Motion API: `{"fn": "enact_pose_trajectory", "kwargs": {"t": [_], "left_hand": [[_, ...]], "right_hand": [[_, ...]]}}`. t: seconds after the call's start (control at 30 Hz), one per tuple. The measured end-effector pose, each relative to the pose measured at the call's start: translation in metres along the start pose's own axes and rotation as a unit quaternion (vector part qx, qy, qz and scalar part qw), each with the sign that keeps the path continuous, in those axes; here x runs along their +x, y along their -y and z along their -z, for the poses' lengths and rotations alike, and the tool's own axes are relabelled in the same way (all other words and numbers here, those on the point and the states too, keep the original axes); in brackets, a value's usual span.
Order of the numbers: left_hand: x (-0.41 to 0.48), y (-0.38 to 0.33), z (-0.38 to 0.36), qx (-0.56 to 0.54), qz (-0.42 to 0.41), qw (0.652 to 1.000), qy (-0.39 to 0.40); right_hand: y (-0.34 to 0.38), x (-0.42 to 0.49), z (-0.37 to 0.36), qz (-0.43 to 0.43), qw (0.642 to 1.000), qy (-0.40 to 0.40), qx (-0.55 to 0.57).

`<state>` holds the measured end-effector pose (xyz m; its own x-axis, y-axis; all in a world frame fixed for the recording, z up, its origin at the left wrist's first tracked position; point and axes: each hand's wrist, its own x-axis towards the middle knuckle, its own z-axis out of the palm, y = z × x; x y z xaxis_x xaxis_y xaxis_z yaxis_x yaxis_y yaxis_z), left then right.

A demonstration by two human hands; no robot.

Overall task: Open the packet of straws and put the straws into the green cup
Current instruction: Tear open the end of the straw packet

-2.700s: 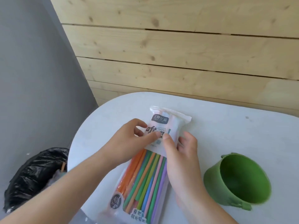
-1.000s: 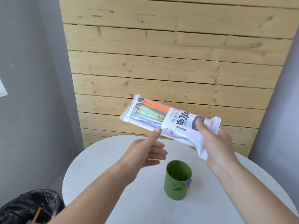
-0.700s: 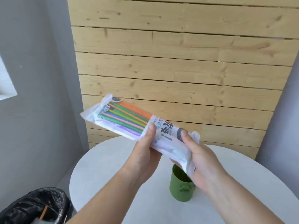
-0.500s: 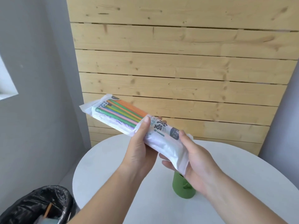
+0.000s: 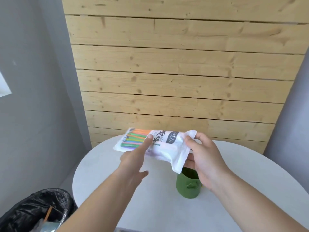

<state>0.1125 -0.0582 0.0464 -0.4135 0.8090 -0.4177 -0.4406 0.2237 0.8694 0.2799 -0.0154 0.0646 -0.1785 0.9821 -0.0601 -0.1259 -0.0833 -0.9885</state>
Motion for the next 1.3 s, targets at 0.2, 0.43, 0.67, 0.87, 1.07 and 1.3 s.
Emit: {"fn": "enact_pose_trajectory", "kwargs": {"t": [0.2, 0.43, 0.67, 0.87, 1.07, 1.3], "left_hand": [[-0.011, -0.003, -0.009, 0.167, -0.230, 0.959, -0.019], [-0.023, -0.012, -0.004, 0.231, -0.230, 0.928, 0.182], [-0.029, -0.025, 0.005, 0.257, -0.242, 0.915, 0.194], [-0.026, -0.027, 0.009, 0.255, -0.241, 0.912, 0.212], [-0.022, -0.026, 0.012, 0.266, -0.246, 0.908, 0.212], [-0.022, -0.023, 0.011, 0.309, -0.293, 0.888, 0.173]], "right_hand": [[-0.004, -0.007, -0.009, 0.057, 0.995, 0.020, -0.078], [-0.001, -0.008, -0.007, -0.009, 0.988, 0.149, 0.045], [0.002, -0.007, -0.004, 0.007, 0.974, 0.216, 0.070], [0.001, -0.006, -0.004, 0.015, 0.978, 0.197, 0.064], [0.000, -0.007, -0.004, 0.017, 0.979, 0.192, 0.065], [-0.001, -0.008, -0.005, 0.023, 0.981, 0.184, 0.058]]}}
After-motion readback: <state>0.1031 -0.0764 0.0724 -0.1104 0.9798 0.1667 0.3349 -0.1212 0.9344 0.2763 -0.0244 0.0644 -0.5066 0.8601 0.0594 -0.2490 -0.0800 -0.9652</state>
